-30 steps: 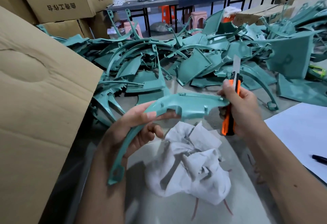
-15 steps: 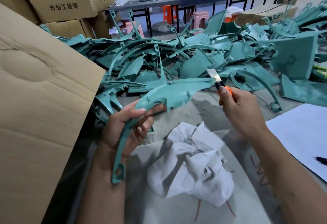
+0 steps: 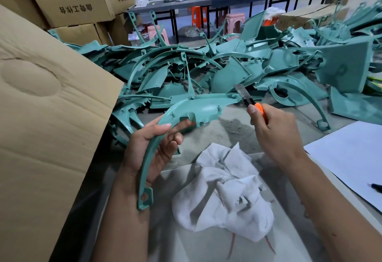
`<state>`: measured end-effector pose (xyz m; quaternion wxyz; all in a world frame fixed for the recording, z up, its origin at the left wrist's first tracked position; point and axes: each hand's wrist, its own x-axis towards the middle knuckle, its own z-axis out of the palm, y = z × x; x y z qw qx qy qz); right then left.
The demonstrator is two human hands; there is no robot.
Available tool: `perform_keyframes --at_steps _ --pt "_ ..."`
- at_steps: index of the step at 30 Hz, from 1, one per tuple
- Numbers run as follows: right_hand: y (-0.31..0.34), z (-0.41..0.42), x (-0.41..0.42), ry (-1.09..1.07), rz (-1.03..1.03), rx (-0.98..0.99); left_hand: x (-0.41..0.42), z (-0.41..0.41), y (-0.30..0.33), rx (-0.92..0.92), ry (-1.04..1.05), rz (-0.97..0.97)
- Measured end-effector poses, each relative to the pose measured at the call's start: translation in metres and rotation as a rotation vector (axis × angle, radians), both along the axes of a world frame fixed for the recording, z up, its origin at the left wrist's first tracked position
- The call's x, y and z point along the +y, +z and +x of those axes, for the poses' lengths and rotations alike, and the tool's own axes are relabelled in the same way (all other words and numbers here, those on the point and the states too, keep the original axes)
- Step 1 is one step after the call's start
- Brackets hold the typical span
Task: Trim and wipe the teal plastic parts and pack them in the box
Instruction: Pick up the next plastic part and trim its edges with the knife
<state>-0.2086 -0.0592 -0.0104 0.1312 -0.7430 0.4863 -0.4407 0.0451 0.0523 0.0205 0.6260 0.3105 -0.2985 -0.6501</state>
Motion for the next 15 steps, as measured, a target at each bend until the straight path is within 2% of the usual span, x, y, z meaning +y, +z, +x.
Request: perform_keyframes --at_steps 7,15 --pt "0.003 0.005 0.008 -0.068 -0.091 -0.034 -0.003 -0.01 0.001 0.007 0.044 0.042" --pt "0.002 0.015 0.014 0.026 -0.113 0.005 -0.008 -0.028 0.006 0.108 0.162 0.081"
